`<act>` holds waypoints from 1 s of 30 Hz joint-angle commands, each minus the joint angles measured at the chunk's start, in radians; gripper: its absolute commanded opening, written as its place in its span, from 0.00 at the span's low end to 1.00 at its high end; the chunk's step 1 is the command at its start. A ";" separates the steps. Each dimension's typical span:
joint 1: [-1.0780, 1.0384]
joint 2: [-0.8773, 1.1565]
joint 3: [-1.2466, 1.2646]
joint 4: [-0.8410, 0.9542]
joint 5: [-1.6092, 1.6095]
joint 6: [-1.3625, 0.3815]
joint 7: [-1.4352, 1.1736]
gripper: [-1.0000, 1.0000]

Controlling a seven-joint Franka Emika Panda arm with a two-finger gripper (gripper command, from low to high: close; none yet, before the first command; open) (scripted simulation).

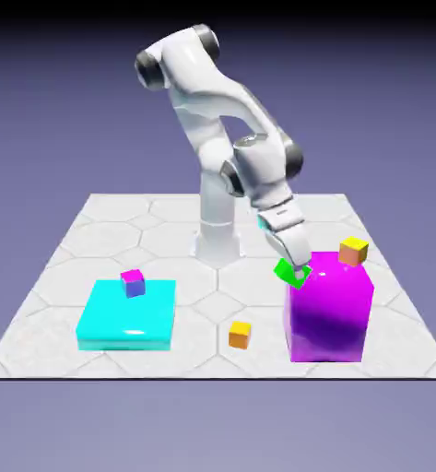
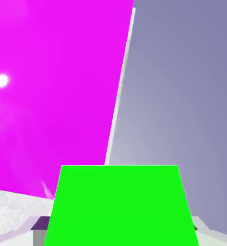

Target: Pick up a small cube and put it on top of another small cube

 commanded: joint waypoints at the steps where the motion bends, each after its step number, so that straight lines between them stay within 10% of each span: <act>1: -0.013 -0.002 0.022 -0.013 -0.012 0.023 0.044 0.00; 30: -0.365 -0.124 0.538 -0.394 -0.312 0.631 1.245 0.00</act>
